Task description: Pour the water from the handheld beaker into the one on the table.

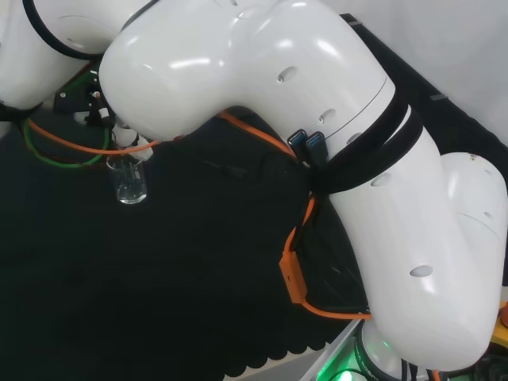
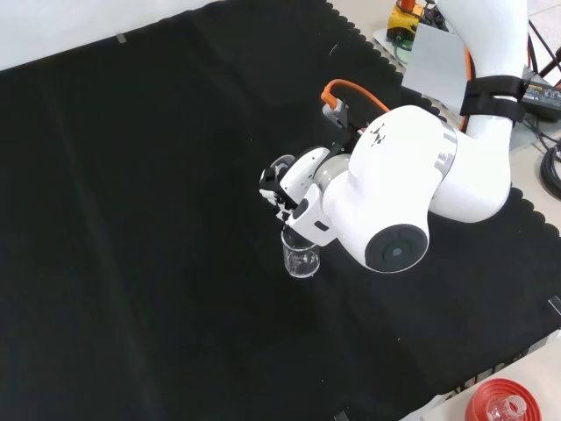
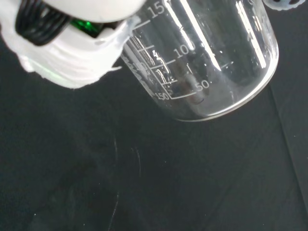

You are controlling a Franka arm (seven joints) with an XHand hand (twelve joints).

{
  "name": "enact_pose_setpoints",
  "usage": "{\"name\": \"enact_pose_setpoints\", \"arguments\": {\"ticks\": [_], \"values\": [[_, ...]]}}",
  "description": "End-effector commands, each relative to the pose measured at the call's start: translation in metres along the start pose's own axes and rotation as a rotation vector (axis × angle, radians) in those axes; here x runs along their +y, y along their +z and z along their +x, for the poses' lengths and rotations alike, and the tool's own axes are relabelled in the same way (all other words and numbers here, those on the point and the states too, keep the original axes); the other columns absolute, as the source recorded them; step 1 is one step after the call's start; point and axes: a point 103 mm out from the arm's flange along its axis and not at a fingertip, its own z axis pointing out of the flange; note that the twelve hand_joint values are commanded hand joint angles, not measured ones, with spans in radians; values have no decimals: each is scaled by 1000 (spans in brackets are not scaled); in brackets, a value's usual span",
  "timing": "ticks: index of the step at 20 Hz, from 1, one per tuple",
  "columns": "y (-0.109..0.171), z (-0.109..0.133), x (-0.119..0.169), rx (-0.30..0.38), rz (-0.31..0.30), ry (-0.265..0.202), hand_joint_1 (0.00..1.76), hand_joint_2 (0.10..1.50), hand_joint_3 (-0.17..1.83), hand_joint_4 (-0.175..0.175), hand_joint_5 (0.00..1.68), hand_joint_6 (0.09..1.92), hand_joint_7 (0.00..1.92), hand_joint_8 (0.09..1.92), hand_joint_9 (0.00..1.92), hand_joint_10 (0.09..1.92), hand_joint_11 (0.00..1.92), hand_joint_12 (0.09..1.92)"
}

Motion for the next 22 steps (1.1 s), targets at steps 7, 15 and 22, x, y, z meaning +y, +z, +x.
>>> {"name": "enact_pose_setpoints", "arguments": {"ticks": [7, 15, 22], "values": [[2, 1, -1, 8, -4, -2, 1114, 695, 617, 175, 1240, 718, 1805, 87, 1649, 87, 1141, 892], [3, 0, -1, 4, -16, -11, 1114, 695, 617, 175, 1239, 719, 1805, 87, 1649, 87, 1141, 891], [6, -8, -2, 26, -41, -12, 1113, 695, 618, 175, 1239, 719, 1805, 87, 1649, 87, 1141, 891]]}}
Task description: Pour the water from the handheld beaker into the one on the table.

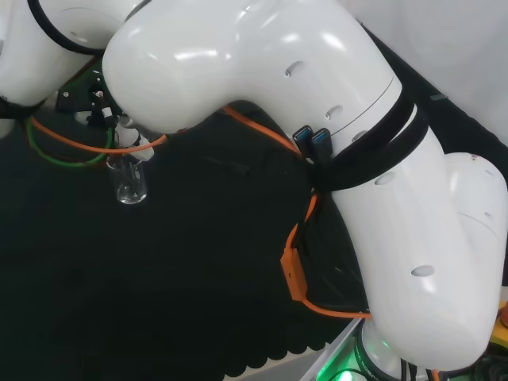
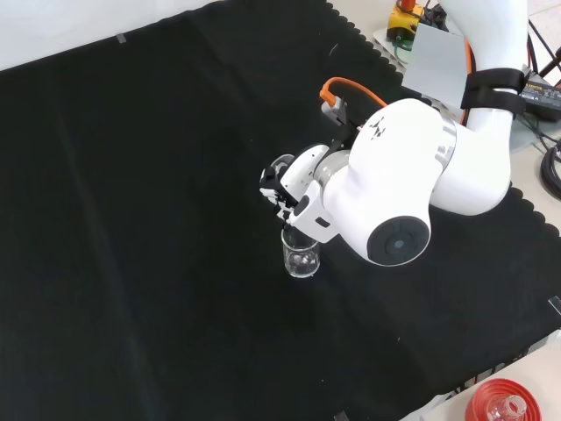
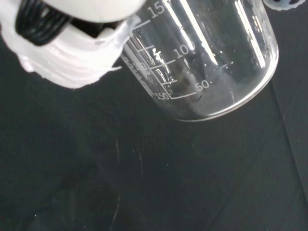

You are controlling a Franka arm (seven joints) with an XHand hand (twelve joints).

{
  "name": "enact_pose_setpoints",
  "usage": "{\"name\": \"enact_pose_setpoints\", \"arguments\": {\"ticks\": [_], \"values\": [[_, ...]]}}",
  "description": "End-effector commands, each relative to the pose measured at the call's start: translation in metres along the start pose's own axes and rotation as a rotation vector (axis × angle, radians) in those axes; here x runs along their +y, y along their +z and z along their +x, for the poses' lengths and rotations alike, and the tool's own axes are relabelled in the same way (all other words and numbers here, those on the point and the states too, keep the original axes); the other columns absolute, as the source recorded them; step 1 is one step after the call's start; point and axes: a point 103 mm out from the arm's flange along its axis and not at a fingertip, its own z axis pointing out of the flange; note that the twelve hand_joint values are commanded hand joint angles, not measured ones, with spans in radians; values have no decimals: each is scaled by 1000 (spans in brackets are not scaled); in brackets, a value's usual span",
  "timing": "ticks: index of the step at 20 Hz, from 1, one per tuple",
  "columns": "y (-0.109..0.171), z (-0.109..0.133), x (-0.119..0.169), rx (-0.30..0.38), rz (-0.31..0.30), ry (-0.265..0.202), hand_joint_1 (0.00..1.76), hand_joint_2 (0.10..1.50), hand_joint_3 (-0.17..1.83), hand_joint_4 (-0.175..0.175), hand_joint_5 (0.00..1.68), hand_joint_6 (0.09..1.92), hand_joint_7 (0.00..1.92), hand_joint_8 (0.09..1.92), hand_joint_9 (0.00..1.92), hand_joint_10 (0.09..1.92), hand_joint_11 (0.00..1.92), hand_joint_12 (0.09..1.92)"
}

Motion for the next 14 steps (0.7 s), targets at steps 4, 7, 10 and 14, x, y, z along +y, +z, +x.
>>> {"name": "enact_pose_setpoints", "arguments": {"ticks": [4, 7, 10, 14], "values": [[5, -14, -2, 61, -56, 2, 1113, 695, 618, 175, 1239, 719, 1805, 87, 1648, 87, 1140, 891], [11, -21, -2, 108, -78, 0, 1113, 695, 618, 175, 1239, 720, 1805, 87, 1649, 87, 1140, 891], [17, -27, -2, 148, -101, -1, 1113, 695, 618, 175, 1238, 720, 1805, 87, 1649, 87, 1140, 891], [23, -34, -2, 215, -149, -1, 1112, 696, 617, 175, 1237, 721, 1804, 87, 1649, 87, 1140, 891]]}}
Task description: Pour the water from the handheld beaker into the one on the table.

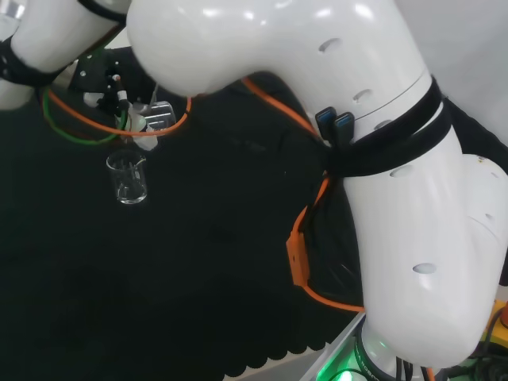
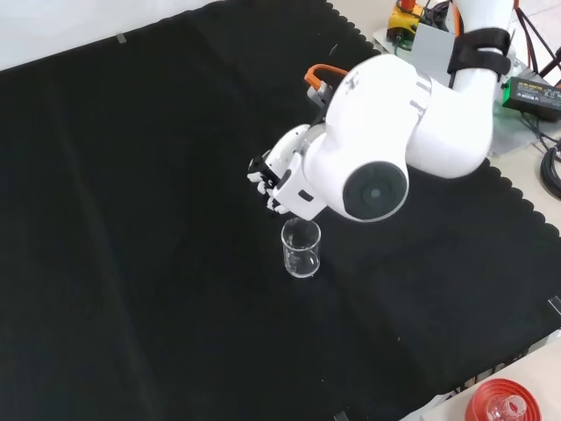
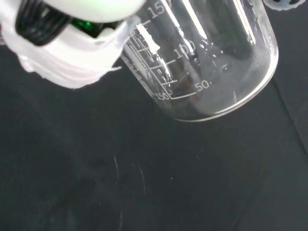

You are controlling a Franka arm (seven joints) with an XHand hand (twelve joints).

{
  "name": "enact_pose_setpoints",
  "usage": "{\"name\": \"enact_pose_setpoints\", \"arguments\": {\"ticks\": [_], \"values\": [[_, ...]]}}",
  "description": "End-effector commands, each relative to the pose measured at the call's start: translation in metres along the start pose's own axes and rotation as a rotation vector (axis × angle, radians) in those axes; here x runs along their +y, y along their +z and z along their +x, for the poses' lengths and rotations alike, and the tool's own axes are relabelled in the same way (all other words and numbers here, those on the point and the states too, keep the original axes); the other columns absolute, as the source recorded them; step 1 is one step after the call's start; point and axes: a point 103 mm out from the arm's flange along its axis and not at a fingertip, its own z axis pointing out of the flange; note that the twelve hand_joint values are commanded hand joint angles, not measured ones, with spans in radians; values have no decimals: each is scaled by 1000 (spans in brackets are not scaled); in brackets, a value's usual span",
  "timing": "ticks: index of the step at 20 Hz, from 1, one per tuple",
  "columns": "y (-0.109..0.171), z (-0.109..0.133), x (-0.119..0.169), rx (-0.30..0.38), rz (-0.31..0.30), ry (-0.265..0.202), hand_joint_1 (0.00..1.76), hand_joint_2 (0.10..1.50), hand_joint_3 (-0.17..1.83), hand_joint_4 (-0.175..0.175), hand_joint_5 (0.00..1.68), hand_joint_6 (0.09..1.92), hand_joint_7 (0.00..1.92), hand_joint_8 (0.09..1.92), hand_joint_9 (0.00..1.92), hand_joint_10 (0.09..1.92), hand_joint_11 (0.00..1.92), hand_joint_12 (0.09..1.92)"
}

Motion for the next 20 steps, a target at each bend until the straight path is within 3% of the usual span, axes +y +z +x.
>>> {"name": "enact_pose_setpoints", "arguments": {"ticks": [1, 20], "values": [[9, -10, -1, 108, -74, -6, 1112, 696, 617, 175, 1237, 722, 1804, 87, 1649, 87, 1140, 891], [29, -21, -4, 305, -216, 1, 1111, 698, 615, 175, 1234, 726, 1804, 87, 1651, 87, 1131, 893]]}}
